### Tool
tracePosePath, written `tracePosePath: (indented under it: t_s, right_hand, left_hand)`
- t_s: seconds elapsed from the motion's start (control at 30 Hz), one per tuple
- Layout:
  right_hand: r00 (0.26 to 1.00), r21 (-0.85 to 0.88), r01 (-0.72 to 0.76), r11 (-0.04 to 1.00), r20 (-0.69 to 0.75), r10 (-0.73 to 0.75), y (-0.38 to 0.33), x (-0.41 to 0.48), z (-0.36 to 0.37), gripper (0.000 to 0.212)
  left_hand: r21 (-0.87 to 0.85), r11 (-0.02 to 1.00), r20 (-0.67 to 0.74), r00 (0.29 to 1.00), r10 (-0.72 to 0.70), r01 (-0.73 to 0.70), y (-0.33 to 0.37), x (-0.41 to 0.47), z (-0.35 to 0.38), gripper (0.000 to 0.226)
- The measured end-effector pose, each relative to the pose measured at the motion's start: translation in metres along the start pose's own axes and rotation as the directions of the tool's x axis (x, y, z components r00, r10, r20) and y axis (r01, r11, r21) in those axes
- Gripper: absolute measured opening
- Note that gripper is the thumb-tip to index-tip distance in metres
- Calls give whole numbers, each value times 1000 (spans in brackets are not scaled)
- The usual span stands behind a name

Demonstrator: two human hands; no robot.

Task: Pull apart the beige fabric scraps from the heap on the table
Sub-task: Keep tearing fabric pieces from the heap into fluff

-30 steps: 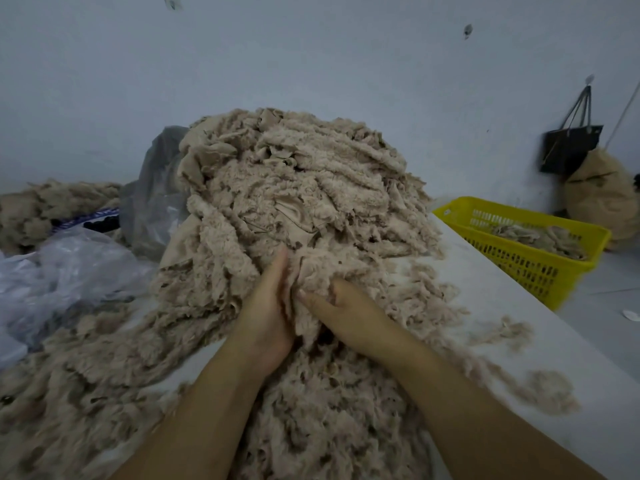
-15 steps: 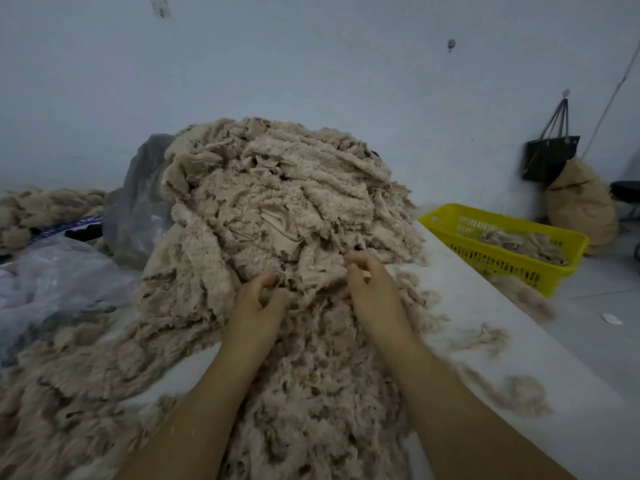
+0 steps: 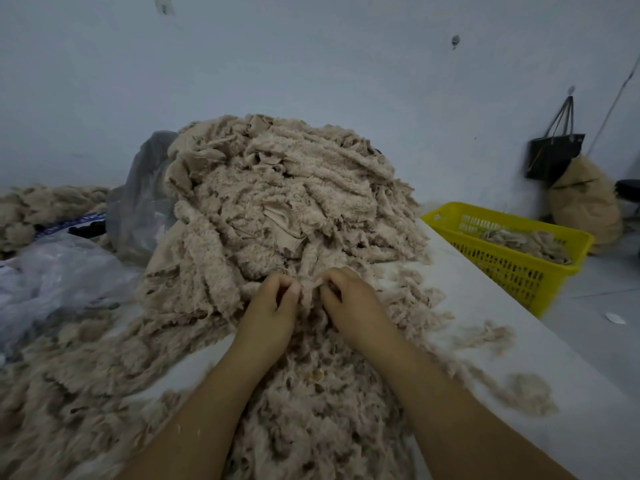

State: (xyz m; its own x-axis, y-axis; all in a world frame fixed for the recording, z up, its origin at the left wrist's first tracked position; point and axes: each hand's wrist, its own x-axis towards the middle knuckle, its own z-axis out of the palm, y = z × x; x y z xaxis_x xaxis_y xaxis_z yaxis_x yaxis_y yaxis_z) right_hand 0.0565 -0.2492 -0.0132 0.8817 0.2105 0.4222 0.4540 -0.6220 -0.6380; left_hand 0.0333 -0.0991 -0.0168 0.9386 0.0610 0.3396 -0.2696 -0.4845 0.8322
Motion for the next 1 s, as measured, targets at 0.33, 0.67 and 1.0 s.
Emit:
tracePosePath:
  t_s: [0.33, 0.67, 1.0]
  right_hand:
    - [984, 240, -70, 968, -142, 106, -3, -3, -8, 22]
    - [785, 596, -213, 774, -367, 499, 16, 6, -34, 22]
    - [982, 539, 94, 837, -188, 11, -33, -13, -20, 38]
  left_hand:
    - [-87, 996, 120, 993, -8, 18, 9, -6, -1, 43]
    - [-342, 939, -76, 995, -64, 34, 8, -4, -11, 51]
    - [-455, 822, 343, 919, -195, 344, 21, -3, 2, 48]
